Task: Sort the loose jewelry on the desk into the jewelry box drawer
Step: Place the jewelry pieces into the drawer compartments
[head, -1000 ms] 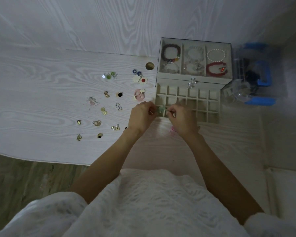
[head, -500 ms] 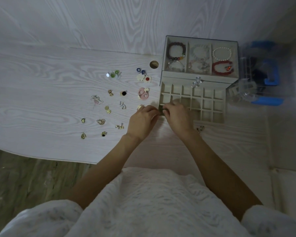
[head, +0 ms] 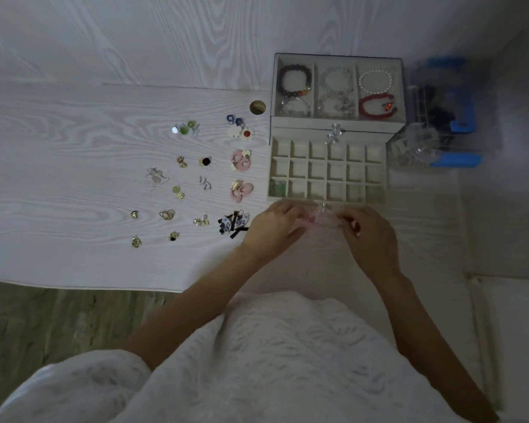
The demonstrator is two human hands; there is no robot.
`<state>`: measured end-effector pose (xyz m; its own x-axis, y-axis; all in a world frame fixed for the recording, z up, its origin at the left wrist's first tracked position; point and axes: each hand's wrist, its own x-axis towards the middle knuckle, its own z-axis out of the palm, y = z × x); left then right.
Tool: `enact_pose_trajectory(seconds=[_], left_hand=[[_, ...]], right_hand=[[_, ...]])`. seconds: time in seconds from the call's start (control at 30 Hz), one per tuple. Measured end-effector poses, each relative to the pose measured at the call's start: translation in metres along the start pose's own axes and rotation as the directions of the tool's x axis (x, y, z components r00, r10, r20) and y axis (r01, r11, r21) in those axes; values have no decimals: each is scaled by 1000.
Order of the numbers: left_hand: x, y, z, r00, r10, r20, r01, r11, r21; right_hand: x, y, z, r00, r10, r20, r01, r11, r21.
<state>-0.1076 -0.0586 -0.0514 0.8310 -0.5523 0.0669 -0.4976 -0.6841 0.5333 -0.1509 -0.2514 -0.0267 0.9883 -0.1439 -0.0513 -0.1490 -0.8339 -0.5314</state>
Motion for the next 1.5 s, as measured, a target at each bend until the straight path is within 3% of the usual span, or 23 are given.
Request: enact_pose_trajectory(seconds=[0.1, 0.27, 0.4, 0.57, 0.7, 0.83, 0.9, 1.0, 1.1, 1.17, 1.3, 1.4, 1.5], left_hand=[[5, 8, 15, 995, -57, 87, 58, 998, -2], [6, 4, 18, 994, -97, 45, 97, 995, -6], [1, 0, 14, 996, -67, 58, 60, 992, 110], [-2, 1, 8, 982, -159, 103, 155, 987, 53], [5, 0, 7, 944, -263, 200, 274, 961, -27], [8, -1, 2, 941, -238, 242, 253, 967, -30], [5, -4, -1, 955, -204, 214, 219, 974, -51], [2, -6, -9, 982, -179, 55, 185, 975, -126], [10, -9, -21, 969, -220, -113, 199, 965, -169], [22, -9, -27, 951, -270, -152, 233, 946, -226], [42, -8, -28, 937, -335, -101, 307, 925, -222], [50, -13, -20, 959, -279, -59, 277, 960, -35], [51, -16, -18, 975, -203, -88, 210, 975, 71]], right_hand=[[-7, 1, 11, 999, -30, 17, 30, 999, -44], [0, -19, 29, 988, -132, 76, 142, 979, -149], [3, -15, 37, 985, -67, 157, 97, 977, -192], [2, -10, 39, 991, -131, 34, 135, 965, -226], [-1, -6, 38, 986, -166, 24, 166, 943, -290], [-5, -4, 37, 983, -182, -16, 167, 933, -317], [-7, -3, 35, 978, -197, -62, 169, 935, -312], [-7, 2, 37, 964, -251, -86, 204, 908, -366], [-5, 4, 42, 947, -309, -87, 249, 879, -406], [-4, 5, 43, 936, -336, -107, 268, 875, -403], [-9, -5, 34, 936, -305, -176, 256, 932, -257], [-7, -22, 21, 971, -116, -208, 119, 993, 4], [7, -35, 13, 978, 65, -200, -1, 952, 306]])
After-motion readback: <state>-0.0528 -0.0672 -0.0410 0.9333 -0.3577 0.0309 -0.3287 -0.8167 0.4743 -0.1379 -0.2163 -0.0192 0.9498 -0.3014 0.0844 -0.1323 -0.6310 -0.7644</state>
